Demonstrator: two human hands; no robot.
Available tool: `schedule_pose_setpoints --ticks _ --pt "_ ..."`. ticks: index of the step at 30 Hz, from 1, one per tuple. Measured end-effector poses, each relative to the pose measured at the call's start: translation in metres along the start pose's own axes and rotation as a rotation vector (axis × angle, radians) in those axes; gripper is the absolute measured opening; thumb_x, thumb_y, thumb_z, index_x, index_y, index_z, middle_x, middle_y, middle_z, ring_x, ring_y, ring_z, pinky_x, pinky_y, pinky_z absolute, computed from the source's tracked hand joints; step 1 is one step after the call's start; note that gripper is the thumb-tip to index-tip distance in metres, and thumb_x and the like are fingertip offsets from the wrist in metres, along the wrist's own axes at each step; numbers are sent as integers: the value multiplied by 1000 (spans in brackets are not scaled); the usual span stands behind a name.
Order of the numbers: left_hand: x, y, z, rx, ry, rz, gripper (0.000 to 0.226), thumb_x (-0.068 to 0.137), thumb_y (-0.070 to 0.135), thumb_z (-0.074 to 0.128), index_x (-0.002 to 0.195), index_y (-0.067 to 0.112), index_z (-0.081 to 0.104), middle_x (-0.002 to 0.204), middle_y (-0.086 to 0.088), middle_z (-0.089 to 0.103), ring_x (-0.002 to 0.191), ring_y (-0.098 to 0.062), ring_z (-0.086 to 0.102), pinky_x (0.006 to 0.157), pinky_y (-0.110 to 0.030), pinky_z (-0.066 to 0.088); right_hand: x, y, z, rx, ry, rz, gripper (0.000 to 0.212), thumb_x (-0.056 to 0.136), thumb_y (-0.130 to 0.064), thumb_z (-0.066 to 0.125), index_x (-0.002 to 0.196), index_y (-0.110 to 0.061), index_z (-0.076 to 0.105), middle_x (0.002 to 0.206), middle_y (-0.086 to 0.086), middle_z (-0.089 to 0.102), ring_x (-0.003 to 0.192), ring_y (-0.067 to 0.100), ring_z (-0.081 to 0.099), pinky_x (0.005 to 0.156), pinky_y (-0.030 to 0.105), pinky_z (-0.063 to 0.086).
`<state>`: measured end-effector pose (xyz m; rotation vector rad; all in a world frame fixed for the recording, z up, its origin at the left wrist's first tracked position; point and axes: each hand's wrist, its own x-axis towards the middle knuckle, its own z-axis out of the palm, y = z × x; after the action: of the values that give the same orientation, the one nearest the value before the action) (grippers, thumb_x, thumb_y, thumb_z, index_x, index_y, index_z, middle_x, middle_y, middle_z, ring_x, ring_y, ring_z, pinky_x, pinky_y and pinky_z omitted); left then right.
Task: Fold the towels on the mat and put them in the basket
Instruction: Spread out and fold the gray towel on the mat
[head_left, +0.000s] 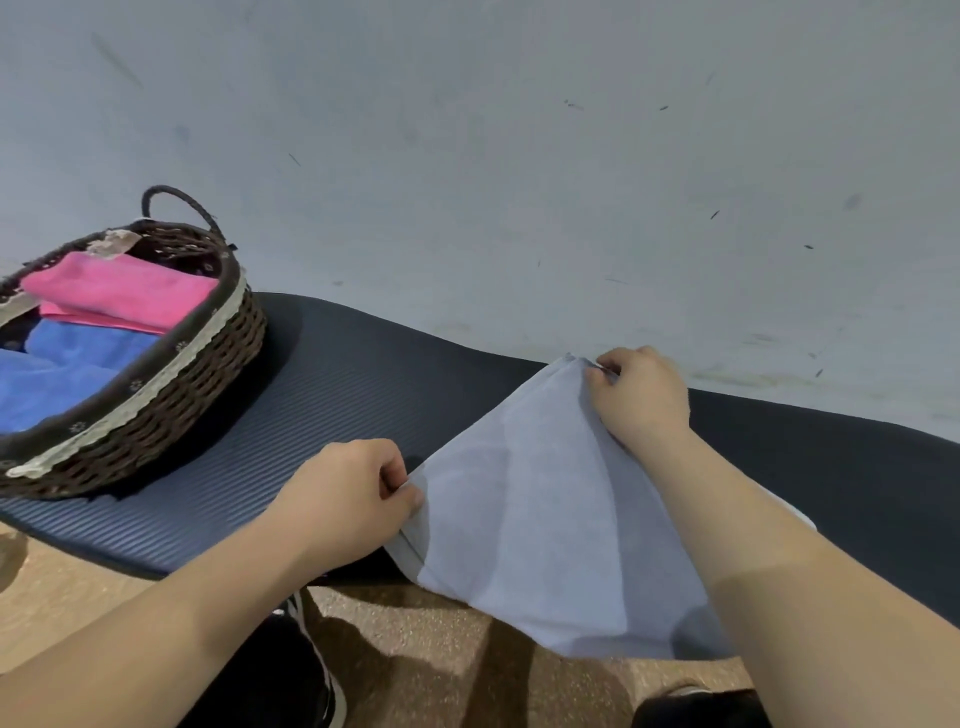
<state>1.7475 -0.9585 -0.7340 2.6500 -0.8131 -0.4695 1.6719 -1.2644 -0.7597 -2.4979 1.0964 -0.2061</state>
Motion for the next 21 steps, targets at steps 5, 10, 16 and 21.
schedule_pose_setpoints --ticks 5,10,16,21 --pt "-6 -7 -2 -46 14 36 19 90 42 71 78 29 64 72 9 68 68 -5 62 62 -27 53 5 -8 4 67 124 27 23 97 -40 56 99 -25 74 108 8 61 109 34 56 92 45 49" --pt "-7 -9 -6 -114 11 -10 18 85 38 71 73 27 64 69 8 68 63 -6 62 54 -23 49 3 -24 -11 218 207 -45 22 98 -35 58 91 -19 72 91 -2 68 90 25 60 74 35 50" --pt "-2 -16 -9 -130 -38 -30 17 79 32 67 68 21 61 67 6 65 62 -8 60 52 -23 45 5 -26 6 227 7 57 23 97 -41 58 87 -23 68 81 -6 70 83 22 66 74 38 56" --pt "6 -21 -7 -114 -19 -42 12 79 29 69 73 24 60 71 7 66 66 -7 60 53 -24 45 12 -32 21 160 24 114 21 96 -44 58 93 -25 68 93 -4 69 88 24 65 70 36 52"
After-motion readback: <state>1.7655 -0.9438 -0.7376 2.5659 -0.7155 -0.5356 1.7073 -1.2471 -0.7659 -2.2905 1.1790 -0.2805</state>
